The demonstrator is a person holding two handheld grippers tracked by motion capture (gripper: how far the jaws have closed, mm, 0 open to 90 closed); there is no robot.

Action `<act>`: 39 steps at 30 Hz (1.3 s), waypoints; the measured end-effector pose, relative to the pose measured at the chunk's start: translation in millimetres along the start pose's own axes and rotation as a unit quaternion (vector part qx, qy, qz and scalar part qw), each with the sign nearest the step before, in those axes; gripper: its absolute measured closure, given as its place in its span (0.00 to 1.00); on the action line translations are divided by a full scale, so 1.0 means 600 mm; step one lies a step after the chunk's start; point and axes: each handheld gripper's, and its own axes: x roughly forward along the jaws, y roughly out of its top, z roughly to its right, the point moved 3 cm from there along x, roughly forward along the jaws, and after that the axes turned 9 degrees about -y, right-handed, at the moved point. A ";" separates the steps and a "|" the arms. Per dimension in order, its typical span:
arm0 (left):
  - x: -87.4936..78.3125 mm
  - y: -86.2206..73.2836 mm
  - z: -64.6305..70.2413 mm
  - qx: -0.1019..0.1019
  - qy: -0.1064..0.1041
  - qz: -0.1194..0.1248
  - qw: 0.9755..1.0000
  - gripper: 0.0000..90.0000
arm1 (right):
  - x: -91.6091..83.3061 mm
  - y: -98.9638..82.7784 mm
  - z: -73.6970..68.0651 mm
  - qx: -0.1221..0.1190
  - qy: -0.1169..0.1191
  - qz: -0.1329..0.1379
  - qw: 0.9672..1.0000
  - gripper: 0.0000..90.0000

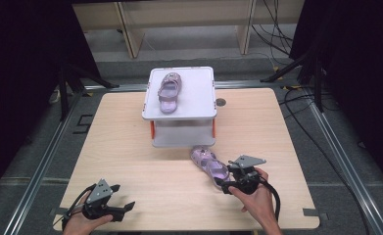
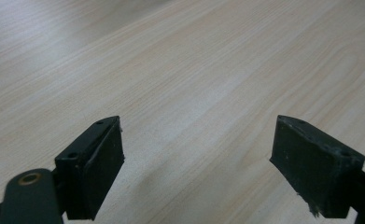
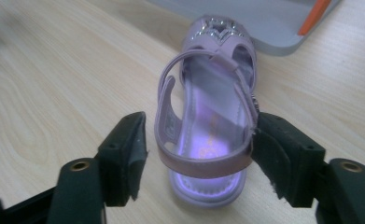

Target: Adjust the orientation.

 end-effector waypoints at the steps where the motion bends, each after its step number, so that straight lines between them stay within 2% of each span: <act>1: 0.000 0.000 0.000 0.001 -0.001 0.000 1.000 0.18 | -0.001 0.000 -0.001 0.002 0.002 0.006 1.000 0.39; 3: 0.001 -0.001 0.002 -0.005 -0.001 0.002 1.000 0.18 | -0.003 0.002 -0.005 -0.006 -0.002 0.012 1.000 0.39; 4: 0.001 0.000 0.001 0.000 -0.001 0.000 1.000 0.18 | -0.004 0.005 -0.006 -0.018 -0.010 0.022 1.000 0.39; 5: 0.001 0.000 0.001 0.002 0.000 0.001 1.000 0.18 | -0.006 0.006 -0.010 -0.018 -0.002 0.020 1.000 0.39; 6: 0.001 0.000 0.001 0.001 0.000 0.001 1.000 0.18 | -0.006 0.009 -0.012 -0.028 -0.007 0.030 0.999 0.41; 8: 0.000 0.000 0.001 0.001 -0.001 0.000 1.000 0.18 | -0.006 0.012 -0.019 -0.045 0.002 0.037 0.998 0.42; 9: 0.002 0.000 0.004 -0.012 -0.002 0.008 1.000 0.18 | -0.005 0.012 -0.024 -0.047 0.007 0.034 0.998 0.43; 10: 0.001 -0.001 0.002 -0.004 0.000 0.001 1.000 0.18 | -0.002 0.012 -0.027 -0.054 0.009 0.032 0.998 0.44; 15: 0.001 0.000 0.001 0.001 -0.002 0.001 1.000 0.18 | 0.016 0.004 -0.037 -0.084 0.018 -0.001 0.996 0.64; 19: 0.002 0.000 0.001 0.001 -0.002 0.000 1.000 0.18 | 0.020 0.005 -0.042 -0.102 0.015 -0.005 0.995 0.79; 20: 0.003 -0.001 0.003 -0.005 -0.002 0.001 1.000 0.18 | 0.020 0.007 -0.043 -0.100 0.014 -0.007 0.995 0.85; 21: 0.002 0.000 0.002 0.000 -0.002 0.000 1.000 0.18 | 0.021 0.009 -0.043 -0.099 0.015 -0.003 0.995 0.89; 22: 0.003 -0.001 0.005 -0.015 -0.002 0.002 1.000 0.18 | 0.022 0.010 -0.045 -0.097 0.015 -0.004 0.995 0.92; 23: 0.001 0.000 0.002 0.000 0.000 0.001 1.000 0.18 | 0.024 0.011 -0.047 -0.103 0.018 -0.004 0.995 0.95; 24: 0.001 0.000 0.001 -0.001 0.000 0.002 1.000 0.18 | 0.026 0.013 -0.049 -0.105 0.018 -0.002 0.994 0.97; 27: 0.002 0.000 0.001 -0.001 0.000 0.001 1.000 0.18 | 0.031 0.019 -0.058 -0.103 0.023 -0.007 0.994 0.98; 30: 0.002 0.000 0.001 0.000 -0.001 0.000 1.000 0.18 | 0.036 0.026 -0.066 -0.088 0.026 -0.002 0.996 0.98; 34: 0.002 0.000 0.001 0.000 -0.001 0.000 1.000 0.18 | 0.046 0.032 -0.076 -0.083 0.036 -0.006 0.996 0.98; 35: 0.001 0.000 0.001 -0.001 0.000 0.001 1.000 0.18 | 0.049 0.033 -0.078 -0.085 0.034 0.000 0.996 0.97; 36: 0.001 0.000 0.001 -0.002 0.000 0.002 1.000 0.18 | 0.050 0.035 -0.081 -0.077 0.037 -0.002 0.996 0.97; 38: 0.001 0.001 -0.003 0.014 0.002 -0.002 1.000 0.18 | 0.055 0.039 -0.082 -0.078 0.037 0.009 0.996 0.96; 39: 0.004 0.000 0.004 -0.012 -0.003 0.012 1.000 0.18 | 0.057 0.040 -0.084 -0.067 0.043 0.004 0.997 0.96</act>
